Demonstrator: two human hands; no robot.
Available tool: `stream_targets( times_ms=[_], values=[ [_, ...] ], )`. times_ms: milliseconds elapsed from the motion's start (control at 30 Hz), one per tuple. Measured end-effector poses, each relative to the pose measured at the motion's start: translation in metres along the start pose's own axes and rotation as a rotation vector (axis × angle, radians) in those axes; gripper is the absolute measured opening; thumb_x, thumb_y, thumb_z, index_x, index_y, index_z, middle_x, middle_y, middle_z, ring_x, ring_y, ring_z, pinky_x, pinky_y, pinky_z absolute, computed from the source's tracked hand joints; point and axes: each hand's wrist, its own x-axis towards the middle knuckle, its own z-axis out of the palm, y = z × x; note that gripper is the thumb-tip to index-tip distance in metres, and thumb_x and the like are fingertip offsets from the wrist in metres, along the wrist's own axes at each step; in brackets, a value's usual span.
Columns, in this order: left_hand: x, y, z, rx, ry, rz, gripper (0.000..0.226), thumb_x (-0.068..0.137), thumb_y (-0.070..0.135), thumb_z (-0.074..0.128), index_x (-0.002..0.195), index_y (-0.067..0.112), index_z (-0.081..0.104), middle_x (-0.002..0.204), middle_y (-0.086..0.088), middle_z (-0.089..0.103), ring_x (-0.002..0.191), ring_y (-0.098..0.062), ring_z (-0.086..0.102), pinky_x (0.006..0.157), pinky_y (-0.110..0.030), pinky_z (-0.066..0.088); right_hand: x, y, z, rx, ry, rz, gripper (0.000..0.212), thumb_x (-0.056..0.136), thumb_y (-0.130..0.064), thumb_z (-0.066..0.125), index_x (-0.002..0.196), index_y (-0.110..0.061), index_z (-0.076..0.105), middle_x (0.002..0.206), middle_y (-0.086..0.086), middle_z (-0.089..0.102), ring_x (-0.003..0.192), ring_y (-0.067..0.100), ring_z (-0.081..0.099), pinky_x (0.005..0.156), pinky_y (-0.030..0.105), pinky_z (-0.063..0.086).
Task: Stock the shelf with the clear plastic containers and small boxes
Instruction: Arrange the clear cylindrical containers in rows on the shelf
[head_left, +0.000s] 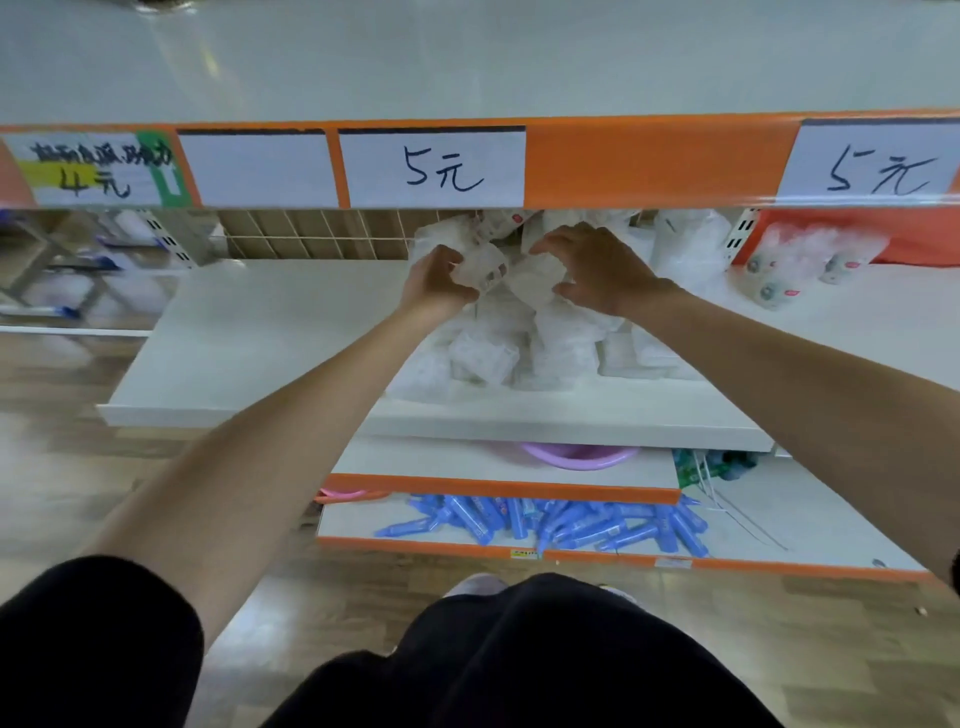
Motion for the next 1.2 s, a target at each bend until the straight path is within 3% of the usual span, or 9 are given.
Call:
stream_targets(
  times_ms=[133, 267, 433, 600, 767, 933, 1100, 1200],
  values=[
    [-0.006, -0.017, -0.021, 0.128, 0.008, 0.055, 0.071, 0.078, 0.019, 0.074, 0.141, 0.012, 0.042, 0.134, -0.009, 0.047, 0.123, -0.024, 0.046, 0.091, -0.027, 0.039, 0.022, -0.005, -0.002, -0.168, -0.106, -0.084, 0.068, 0.085, -0.015, 0.071, 0.146, -0.013, 0.041, 0.147, 0.011, 0.044, 0.132, 0.031, 0.040, 0.104, 0.041, 0.033],
    [-0.013, -0.035, -0.027, 0.294, -0.040, 0.114, 0.067, 0.079, 0.020, 0.072, 0.141, 0.014, 0.047, 0.137, -0.011, 0.041, 0.132, -0.027, 0.035, 0.104, -0.031, 0.034, 0.031, -0.007, -0.002, -0.115, -0.127, -0.075, 0.064, 0.080, -0.013, 0.074, 0.139, -0.019, 0.051, 0.136, 0.012, 0.054, 0.126, 0.031, 0.046, 0.099, 0.040, 0.033],
    [-0.022, -0.043, -0.026, 0.268, -0.035, 0.213, 0.065, 0.080, 0.023, 0.076, 0.139, 0.017, 0.048, 0.139, -0.011, 0.040, 0.130, -0.026, 0.037, 0.103, -0.033, 0.035, 0.028, -0.013, 0.005, -0.075, -0.014, -0.067, 0.062, 0.075, -0.028, 0.083, 0.130, -0.012, 0.059, 0.127, 0.011, 0.060, 0.118, 0.031, 0.053, 0.098, 0.039, 0.035],
    [-0.022, -0.044, -0.027, 0.238, -0.030, 0.259, 0.061, 0.084, 0.021, 0.072, 0.138, 0.016, 0.045, 0.140, -0.007, 0.049, 0.126, -0.028, 0.047, 0.097, -0.036, 0.040, 0.015, -0.025, 0.009, -0.033, 0.151, -0.043, 0.059, 0.076, -0.027, 0.081, 0.127, -0.006, 0.060, 0.124, 0.015, 0.061, 0.105, 0.037, 0.059, 0.097, 0.044, 0.039],
    [-0.023, -0.048, -0.018, 0.271, -0.020, 0.285, 0.060, 0.078, 0.011, 0.071, 0.133, 0.010, 0.047, 0.133, -0.011, 0.052, 0.121, -0.031, 0.049, 0.090, -0.032, 0.039, -0.005, -0.026, 0.010, -0.079, 0.255, 0.010, 0.057, 0.078, -0.033, 0.079, 0.126, -0.009, 0.060, 0.130, 0.013, 0.055, 0.109, 0.035, 0.056, 0.097, 0.046, 0.036],
    [-0.026, -0.038, -0.007, 0.316, -0.090, 0.331, 0.066, 0.070, 0.018, 0.075, 0.132, 0.016, 0.052, 0.131, -0.007, 0.053, 0.124, -0.027, 0.046, 0.091, -0.033, 0.042, -0.027, -0.021, 0.017, -0.119, 0.393, 0.028, 0.057, 0.075, -0.036, 0.079, 0.123, -0.010, 0.061, 0.122, 0.012, 0.061, 0.108, 0.035, 0.058, 0.091, 0.045, 0.037],
    [-0.032, -0.024, -0.001, 0.277, -0.077, 0.383, 0.062, 0.072, 0.012, 0.074, 0.130, 0.017, 0.054, 0.131, -0.007, 0.051, 0.122, -0.024, 0.046, 0.087, -0.030, 0.043, -0.045, -0.008, 0.012, -0.151, 0.539, 0.036, 0.054, 0.073, -0.040, 0.078, 0.116, -0.010, 0.064, 0.110, 0.009, 0.067, 0.103, 0.033, 0.060, 0.087, 0.042, 0.038],
    [-0.037, -0.011, 0.003, 0.274, -0.059, 0.446, 0.065, 0.077, 0.024, 0.078, 0.135, 0.017, 0.052, 0.135, -0.008, 0.052, 0.126, -0.026, 0.045, 0.094, -0.031, 0.041, -0.062, 0.007, 0.012, -0.172, 0.571, 0.065, 0.054, 0.071, -0.042, 0.079, 0.113, -0.010, 0.065, 0.106, 0.009, 0.067, 0.100, 0.033, 0.061, 0.086, 0.042, 0.038]
  ],
)
